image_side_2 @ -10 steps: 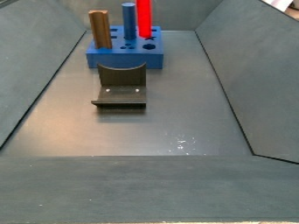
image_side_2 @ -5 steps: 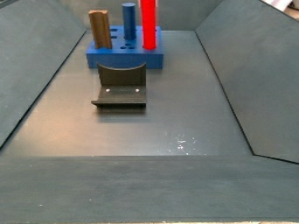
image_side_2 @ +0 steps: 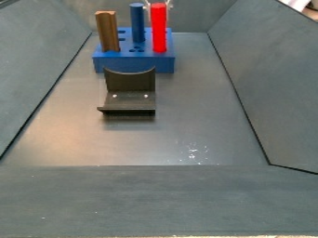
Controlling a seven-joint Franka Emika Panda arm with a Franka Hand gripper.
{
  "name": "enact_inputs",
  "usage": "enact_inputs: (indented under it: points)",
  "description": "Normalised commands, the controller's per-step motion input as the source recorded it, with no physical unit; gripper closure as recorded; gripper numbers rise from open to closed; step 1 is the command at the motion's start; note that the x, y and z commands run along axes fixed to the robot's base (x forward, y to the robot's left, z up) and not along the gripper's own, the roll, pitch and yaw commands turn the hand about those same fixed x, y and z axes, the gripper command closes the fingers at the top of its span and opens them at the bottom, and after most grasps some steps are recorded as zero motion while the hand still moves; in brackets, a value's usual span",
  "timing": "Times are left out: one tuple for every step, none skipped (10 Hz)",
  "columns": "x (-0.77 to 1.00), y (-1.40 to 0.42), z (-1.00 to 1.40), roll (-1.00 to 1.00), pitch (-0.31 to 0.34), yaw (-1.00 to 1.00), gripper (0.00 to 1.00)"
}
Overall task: Pick up the hexagon object. Move up. Move to above the board. Insert the hexagon object.
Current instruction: Insert the hexagon object.
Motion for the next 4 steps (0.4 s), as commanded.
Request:
enact_inputs:
  points:
    - [0.00,-0.33,-1.00,0.08,-0.051,0.15,1.00]
    - [-0.07,0.06,-0.42,-0.28,-0.227,0.01,1.00]
    - [0.00,0.19,0.00,0.00,0.000,-0.01,1.00]
    - [0.00,0.00,0.00,0.01,0.000,0.00,1.00]
